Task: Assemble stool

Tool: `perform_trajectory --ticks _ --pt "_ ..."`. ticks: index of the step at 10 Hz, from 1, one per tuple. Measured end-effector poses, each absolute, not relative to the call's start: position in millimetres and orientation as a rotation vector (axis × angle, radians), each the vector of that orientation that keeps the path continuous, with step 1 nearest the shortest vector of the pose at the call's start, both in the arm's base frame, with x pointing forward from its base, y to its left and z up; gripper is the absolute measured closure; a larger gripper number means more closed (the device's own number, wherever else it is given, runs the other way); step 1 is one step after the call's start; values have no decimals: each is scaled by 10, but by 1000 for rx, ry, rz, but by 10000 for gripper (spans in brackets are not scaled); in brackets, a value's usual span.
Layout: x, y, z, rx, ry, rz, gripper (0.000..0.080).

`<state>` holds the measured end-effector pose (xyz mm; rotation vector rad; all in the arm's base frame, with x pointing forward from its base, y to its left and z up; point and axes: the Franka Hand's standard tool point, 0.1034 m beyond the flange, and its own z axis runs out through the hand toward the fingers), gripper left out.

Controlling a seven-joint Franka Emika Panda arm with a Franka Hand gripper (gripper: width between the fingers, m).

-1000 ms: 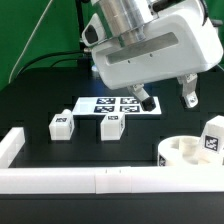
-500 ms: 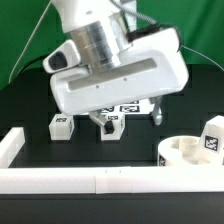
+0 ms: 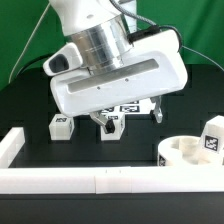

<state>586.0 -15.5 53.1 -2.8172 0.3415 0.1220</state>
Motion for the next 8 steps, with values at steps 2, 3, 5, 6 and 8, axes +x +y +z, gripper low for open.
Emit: perform_trajectory --ticks 2,3,5,6,8 --pt "5660 -379 654 -2852 206 485 151" --pt "5710 -514 659 -2839 197 541 151" --pt "5659 -439 631 -2779 181 690 151" --pt "5614 -420 628 -2738 169 779 151" --pt "5523 -413 578 -2672 133 964 151"
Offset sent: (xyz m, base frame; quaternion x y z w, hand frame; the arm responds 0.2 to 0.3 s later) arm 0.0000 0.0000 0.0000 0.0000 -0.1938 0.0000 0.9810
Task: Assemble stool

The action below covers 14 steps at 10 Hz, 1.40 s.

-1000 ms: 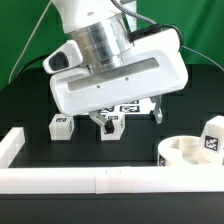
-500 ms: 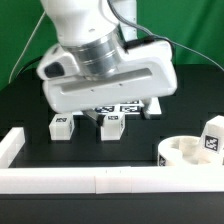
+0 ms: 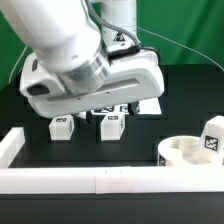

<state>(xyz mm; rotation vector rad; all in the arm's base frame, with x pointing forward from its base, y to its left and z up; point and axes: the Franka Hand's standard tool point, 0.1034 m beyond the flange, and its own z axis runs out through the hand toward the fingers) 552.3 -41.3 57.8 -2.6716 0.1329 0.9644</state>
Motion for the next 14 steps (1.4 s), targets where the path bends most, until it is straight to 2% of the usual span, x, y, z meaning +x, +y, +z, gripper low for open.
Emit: perform_trajectory --ticks 2,7,12,14 --pt "5305 -441 345 -2718 170 1153 151" --pt "5321 -482 350 -2719 181 1147 151" --pt "4991 -414 127 -2643 285 1343 151" --pt "4994 -418 132 -2644 286 1341 151"
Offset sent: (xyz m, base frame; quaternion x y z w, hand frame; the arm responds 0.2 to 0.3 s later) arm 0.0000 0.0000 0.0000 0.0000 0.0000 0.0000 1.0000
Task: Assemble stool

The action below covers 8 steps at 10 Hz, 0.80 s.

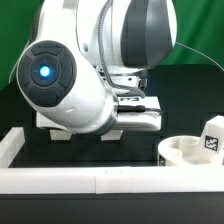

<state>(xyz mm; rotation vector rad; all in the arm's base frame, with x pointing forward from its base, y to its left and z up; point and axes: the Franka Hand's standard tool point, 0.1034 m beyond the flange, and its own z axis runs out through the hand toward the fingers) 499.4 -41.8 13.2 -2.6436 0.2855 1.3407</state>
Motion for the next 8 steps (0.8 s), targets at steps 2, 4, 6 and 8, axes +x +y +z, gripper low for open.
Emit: perform_trajectory --ticks 2,4,6,8 --pt "4990 -418 129 -2643 286 1342 151" --pt "4866 -392 83 -2608 338 1421 151" --pt "4871 -397 73 -2612 334 1417 270" --pt "4865 -397 69 -2611 334 1419 417"
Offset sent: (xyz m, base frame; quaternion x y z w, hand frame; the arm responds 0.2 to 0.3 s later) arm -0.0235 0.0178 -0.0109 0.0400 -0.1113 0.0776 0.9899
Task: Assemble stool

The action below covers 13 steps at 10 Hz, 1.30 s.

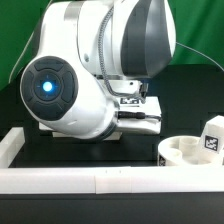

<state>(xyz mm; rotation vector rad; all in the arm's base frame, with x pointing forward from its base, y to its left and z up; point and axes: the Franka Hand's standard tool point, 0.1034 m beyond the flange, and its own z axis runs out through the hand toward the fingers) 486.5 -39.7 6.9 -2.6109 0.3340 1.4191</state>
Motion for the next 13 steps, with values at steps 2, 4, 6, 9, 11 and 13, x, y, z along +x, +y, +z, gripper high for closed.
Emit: perform_trajectory --ticks 2,4,6,9,11,13 --pt "4864 -397 69 -2611 334 1419 476" --pt "4864 -397 69 -2611 334 1419 476" --pt "4864 -397 69 -2611 334 1419 475" --pt "5217 -138 653 -2663 266 1363 475" --pt "5288 -108 786 -2693 258 1305 475" --pt "5421 -104 741 -2810 278 1054 475"
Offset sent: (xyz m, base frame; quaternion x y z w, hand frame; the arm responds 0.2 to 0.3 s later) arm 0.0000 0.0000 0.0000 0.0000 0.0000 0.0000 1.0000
